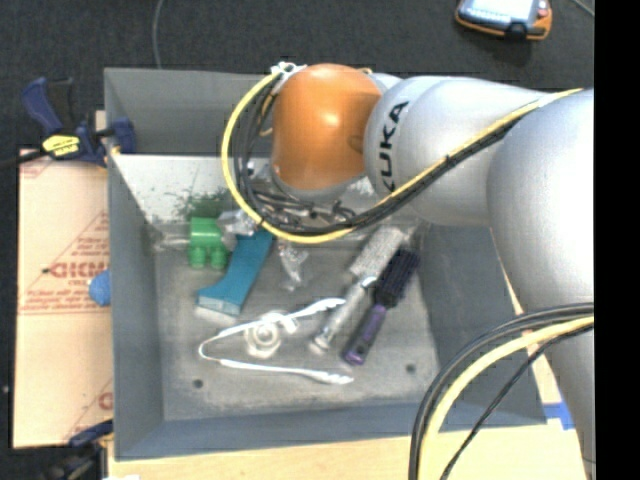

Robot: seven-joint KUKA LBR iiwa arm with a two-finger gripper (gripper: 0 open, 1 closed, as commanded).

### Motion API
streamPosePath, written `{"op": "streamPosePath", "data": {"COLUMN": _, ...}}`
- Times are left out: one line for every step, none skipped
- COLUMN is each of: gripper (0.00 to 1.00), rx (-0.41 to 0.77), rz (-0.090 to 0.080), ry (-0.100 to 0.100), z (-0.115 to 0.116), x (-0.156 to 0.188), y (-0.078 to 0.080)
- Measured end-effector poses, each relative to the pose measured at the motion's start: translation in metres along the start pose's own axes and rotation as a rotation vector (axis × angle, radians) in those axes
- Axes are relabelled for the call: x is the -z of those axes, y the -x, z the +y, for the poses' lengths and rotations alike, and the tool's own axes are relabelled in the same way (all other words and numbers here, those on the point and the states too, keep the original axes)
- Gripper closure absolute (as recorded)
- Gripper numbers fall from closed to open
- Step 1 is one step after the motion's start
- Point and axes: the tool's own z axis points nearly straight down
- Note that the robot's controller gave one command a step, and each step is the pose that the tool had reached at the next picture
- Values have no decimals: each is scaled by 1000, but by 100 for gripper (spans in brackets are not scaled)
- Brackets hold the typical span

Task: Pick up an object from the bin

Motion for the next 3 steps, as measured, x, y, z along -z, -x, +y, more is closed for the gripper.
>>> {"op": "streamPosePath", "data": {"gripper": 0, "rx": -128, "rz": -7, "ry": -2, "z": 1, "x": -16, "y": 5}}
{"op": "streamPosePath", "data": {"gripper": 100, "rx": 249, "rz": -7, "ry": -7, "z": -3, "x": -47, "y": -1}}
{"op": "streamPosePath", "data": {"gripper": 100, "rx": 247, "rz": -7, "ry": -6, "z": -3, "x": -47, "y": -1}}
